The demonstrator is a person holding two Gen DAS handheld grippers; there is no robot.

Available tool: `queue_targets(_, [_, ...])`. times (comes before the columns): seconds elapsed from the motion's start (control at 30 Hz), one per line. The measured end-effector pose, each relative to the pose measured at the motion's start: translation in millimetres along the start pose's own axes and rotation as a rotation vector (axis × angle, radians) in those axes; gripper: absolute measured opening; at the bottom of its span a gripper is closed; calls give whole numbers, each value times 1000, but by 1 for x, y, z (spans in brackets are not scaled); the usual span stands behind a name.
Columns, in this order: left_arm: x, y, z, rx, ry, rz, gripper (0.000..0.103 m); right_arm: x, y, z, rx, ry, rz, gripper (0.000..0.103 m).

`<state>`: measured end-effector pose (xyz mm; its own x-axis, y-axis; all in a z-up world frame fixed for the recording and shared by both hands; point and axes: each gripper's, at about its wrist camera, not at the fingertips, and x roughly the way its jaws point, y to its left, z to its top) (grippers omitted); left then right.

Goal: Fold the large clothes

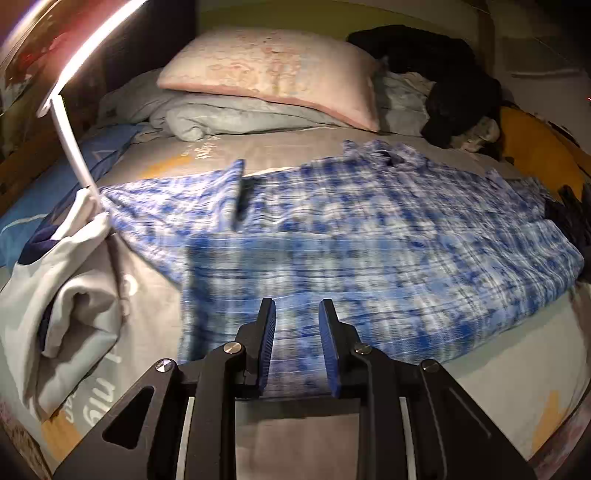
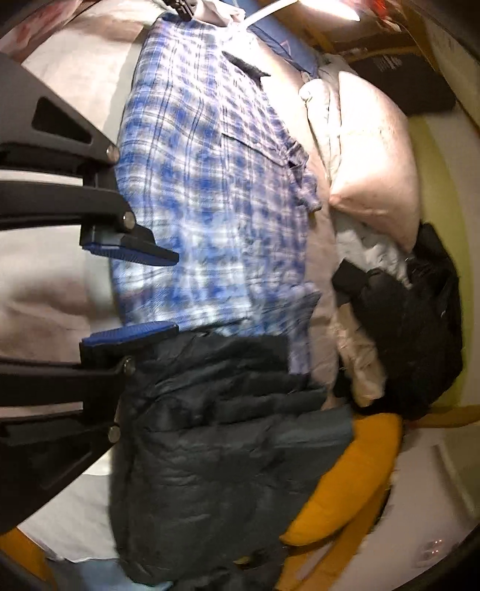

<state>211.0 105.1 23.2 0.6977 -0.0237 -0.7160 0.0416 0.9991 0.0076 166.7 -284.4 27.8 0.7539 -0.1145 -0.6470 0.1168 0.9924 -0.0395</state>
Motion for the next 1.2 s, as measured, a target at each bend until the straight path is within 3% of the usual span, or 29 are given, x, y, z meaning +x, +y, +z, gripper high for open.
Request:
queue_targets(0.1, [11, -10, -3, 17, 28, -5, 33, 18, 12, -5, 13, 53, 82, 29])
queue_targets(0.23, [30, -26, -9, 39, 114, -61, 35, 42, 32, -16, -50, 120, 42, 30])
queue_targets(0.37, [45, -39, -13, 89, 141, -23, 35, 55, 42, -19, -93, 142, 34, 31])
queue_targets(0.43, [56, -42, -14, 104, 164, 6, 41, 64, 41, -18, -84, 162, 33, 31])
queue_targets(0.5, [65, -45, -14, 116, 167, 37, 46, 79, 41, -16, -75, 195, 32, 31])
queue_targets(0.8, [88, -51, 6, 121, 129, 86, 47, 105, 45, 0, -89, 225, -27, 36])
queue_targets(1.03, [74, -48, 9, 99, 111, 78, 48, 98, 39, 3, -37, 169, -3, 38])
queue_targets(1.2, [52, -42, 8, 60, 82, 42, 61, 78, 31, 9, -30, 77, -34, 43])
